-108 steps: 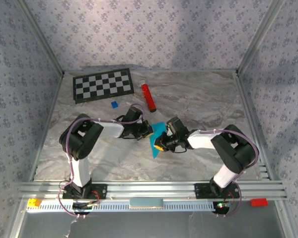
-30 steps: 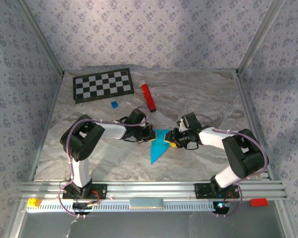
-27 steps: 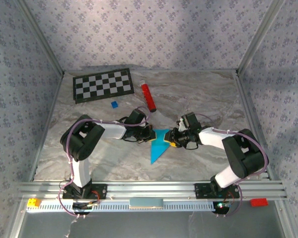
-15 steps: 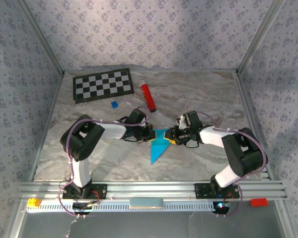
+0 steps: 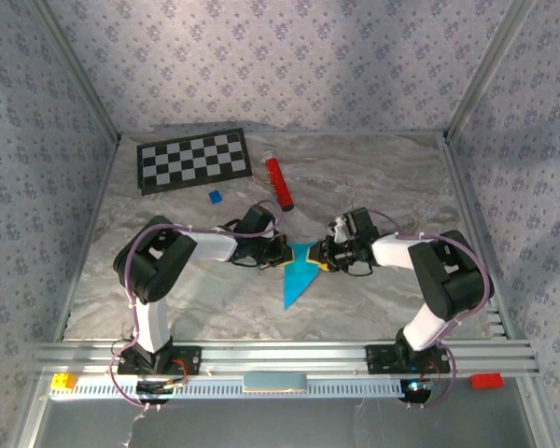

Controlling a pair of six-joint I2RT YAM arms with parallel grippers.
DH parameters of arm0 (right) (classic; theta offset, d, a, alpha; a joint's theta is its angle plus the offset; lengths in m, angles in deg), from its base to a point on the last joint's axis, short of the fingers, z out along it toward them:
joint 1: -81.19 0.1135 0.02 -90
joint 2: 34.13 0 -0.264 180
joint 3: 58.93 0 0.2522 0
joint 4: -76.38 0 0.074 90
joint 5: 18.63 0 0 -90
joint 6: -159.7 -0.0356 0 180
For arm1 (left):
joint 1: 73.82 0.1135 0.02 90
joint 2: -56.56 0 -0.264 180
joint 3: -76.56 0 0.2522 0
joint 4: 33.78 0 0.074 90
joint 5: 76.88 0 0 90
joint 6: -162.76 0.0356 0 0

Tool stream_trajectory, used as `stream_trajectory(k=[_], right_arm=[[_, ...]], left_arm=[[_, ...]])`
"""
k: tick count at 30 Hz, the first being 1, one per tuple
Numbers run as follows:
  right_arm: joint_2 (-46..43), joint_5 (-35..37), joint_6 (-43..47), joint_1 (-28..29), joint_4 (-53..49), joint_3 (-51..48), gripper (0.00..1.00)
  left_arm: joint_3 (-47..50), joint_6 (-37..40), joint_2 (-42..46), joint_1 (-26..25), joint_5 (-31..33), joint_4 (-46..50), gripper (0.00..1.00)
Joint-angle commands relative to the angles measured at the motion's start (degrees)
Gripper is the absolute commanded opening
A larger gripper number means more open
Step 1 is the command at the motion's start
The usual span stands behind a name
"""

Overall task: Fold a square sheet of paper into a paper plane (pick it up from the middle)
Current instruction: Fold the wing for the fifth time at the center of the table.

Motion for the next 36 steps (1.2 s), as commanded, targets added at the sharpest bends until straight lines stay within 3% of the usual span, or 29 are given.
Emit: stream_trajectory(k=[1, 8, 16, 21, 23, 26, 28, 31, 36], right_arm=[[1.45, -1.61, 1.94, -0.94, -0.18, 1.42, 0.28], [1.94, -2.52, 4.19, -1.54, -1.41, 1.88, 0.22], [3.09, -1.77, 3.07, -1.82, -1.15, 2.22, 0.07], [0.79, 0.39, -3.85, -1.57, 3.47, 0.06, 0.01], [-0.59, 3.44, -7.56, -1.26, 4.09, -0.89, 0.01], [-2.05, 6.19, -13.86, -0.78, 5.38, -1.96, 0.01], [-2.70, 7.86, -17.00, 0.00, 5.27, -2.06, 0.01], [-3.27, 9.82, -20.67, 0.95, 5.34, -2.32, 0.01], [-3.01, 9.79, -23.11, 2.01, 6.24, -1.91, 0.01]], left_arm=[[-1.07, 0.48, -0.89, -0.29, 0.65, 1.24, 0.03], [-1.21, 0.66, -0.80, -0.31, 0.61, 1.49, 0.03], [-1.10, 0.88, 1.97, -0.35, 1.24, 1.45, 0.06], [-0.45, 5.85, 11.53, -2.33, 11.04, 7.00, 0.29], [-0.05, 7.29, 13.81, -2.73, 13.11, 8.24, 0.33], [0.60, 9.58, 16.41, -4.17, 17.91, 10.86, 0.32], [0.51, 12.56, 18.31, -7.41, 24.88, 14.12, 0.28], [0.56, 15.47, 19.15, -11.32, 29.45, 16.33, 0.23], [-0.51, 19.89, 17.10, -18.24, 36.83, 19.46, 0.30]])
